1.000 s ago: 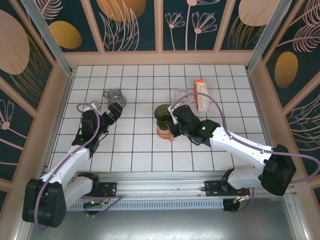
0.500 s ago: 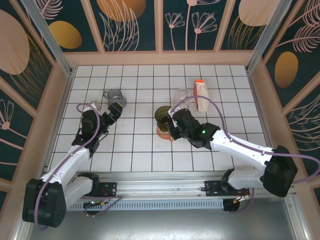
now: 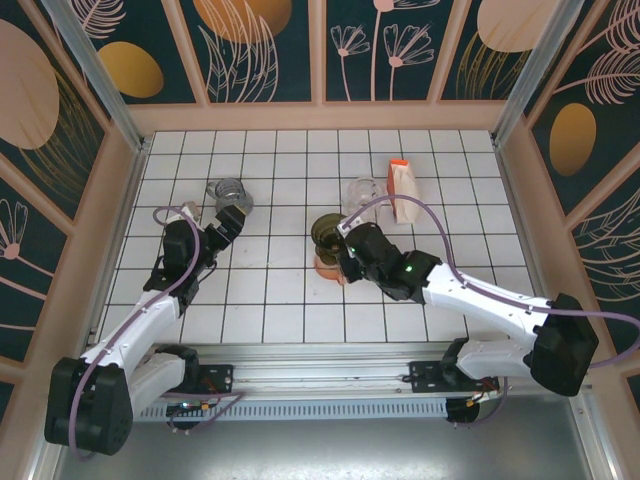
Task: Place the coffee filter in the dripper
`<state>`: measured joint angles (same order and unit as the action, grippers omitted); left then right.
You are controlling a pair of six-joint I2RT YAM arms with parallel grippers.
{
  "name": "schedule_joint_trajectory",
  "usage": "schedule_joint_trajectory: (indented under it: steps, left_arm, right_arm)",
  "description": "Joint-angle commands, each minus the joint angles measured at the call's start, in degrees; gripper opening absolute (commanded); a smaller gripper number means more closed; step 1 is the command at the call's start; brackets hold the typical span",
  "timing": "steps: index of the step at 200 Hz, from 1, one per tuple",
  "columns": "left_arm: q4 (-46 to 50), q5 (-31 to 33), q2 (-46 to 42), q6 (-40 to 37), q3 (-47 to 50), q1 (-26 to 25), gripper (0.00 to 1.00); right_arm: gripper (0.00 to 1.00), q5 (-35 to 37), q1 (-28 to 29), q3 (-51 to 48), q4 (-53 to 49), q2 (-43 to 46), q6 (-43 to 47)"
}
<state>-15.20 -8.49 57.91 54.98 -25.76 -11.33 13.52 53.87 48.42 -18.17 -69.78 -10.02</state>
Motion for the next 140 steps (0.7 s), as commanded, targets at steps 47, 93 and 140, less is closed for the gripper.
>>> schedule_joint_trajectory:
  steps: [47, 93, 140]
  left_arm:
    - [0.3, 0.8, -0.5, -0.6, 0.7, -0.2, 0.99]
    - [0.6, 0.8, -0.6, -0.5, 0.6, -0.2, 0.99]
    - [0.5, 0.8, -0.6, -0.5, 0.7, -0.1, 0.99]
  right_arm:
    - [0.18, 1.2, 2.2, -2.1, 0.6, 1.3, -3.8]
    - [0.22, 2.7, 2.5, -2.3, -0.1, 2.0, -4.5]
    - [0.31, 4.4, 2.5, -2.3, -0.8, 2.2, -4.3]
